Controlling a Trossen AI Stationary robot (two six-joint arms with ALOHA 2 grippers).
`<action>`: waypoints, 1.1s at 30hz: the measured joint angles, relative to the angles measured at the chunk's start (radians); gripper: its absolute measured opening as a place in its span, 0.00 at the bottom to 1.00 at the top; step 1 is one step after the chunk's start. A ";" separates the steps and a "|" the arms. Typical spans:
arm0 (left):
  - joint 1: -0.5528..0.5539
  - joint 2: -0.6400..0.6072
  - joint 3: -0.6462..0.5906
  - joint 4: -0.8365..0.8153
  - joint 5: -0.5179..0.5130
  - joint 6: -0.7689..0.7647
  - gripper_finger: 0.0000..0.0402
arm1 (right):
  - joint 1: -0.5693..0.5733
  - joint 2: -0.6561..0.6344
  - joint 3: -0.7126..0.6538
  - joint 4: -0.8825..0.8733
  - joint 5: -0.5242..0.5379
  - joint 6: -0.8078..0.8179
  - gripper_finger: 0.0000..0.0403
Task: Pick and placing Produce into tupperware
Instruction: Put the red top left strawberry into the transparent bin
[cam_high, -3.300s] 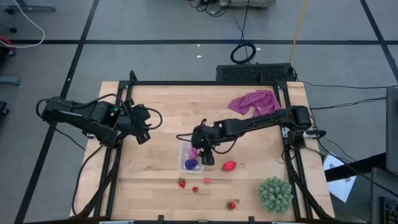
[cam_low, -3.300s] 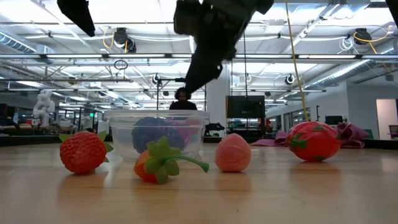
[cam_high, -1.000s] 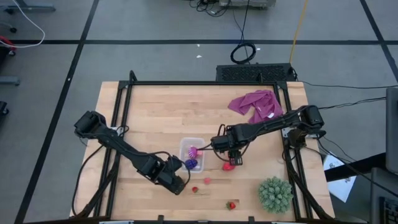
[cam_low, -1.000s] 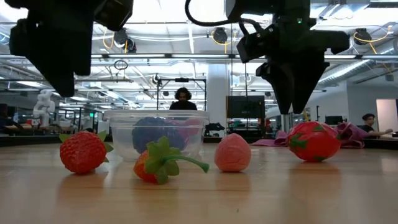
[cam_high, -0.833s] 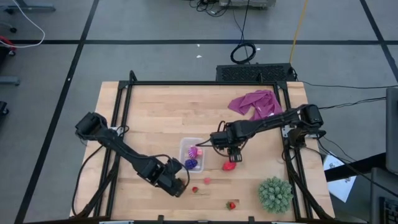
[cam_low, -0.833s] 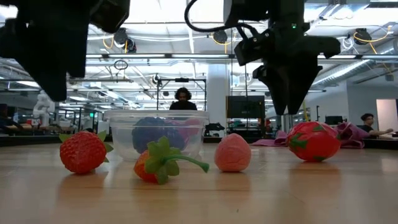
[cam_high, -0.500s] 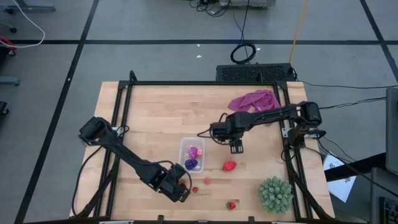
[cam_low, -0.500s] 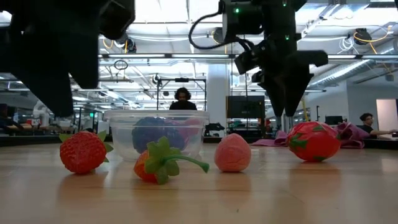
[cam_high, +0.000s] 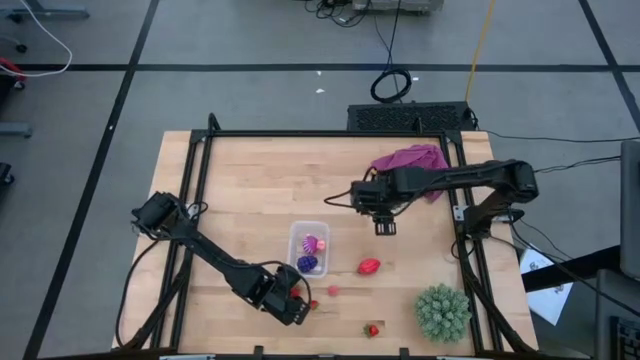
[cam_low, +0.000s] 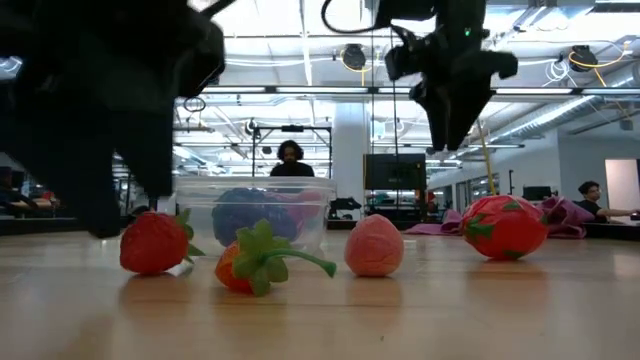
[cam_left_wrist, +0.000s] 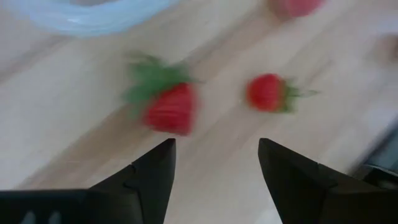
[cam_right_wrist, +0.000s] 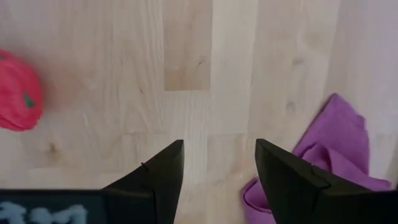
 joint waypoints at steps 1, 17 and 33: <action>0.000 0.000 -0.001 -0.005 0.000 0.000 0.58 | 0.003 -0.017 0.000 0.000 -0.001 0.001 0.47; 0.028 0.000 0.000 -0.027 0.000 0.031 0.58 | 0.030 -0.140 0.000 0.066 -0.002 0.061 0.47; 0.053 -0.001 0.000 -0.026 -0.008 0.107 0.58 | 0.030 -0.139 0.000 0.105 -0.002 0.053 0.47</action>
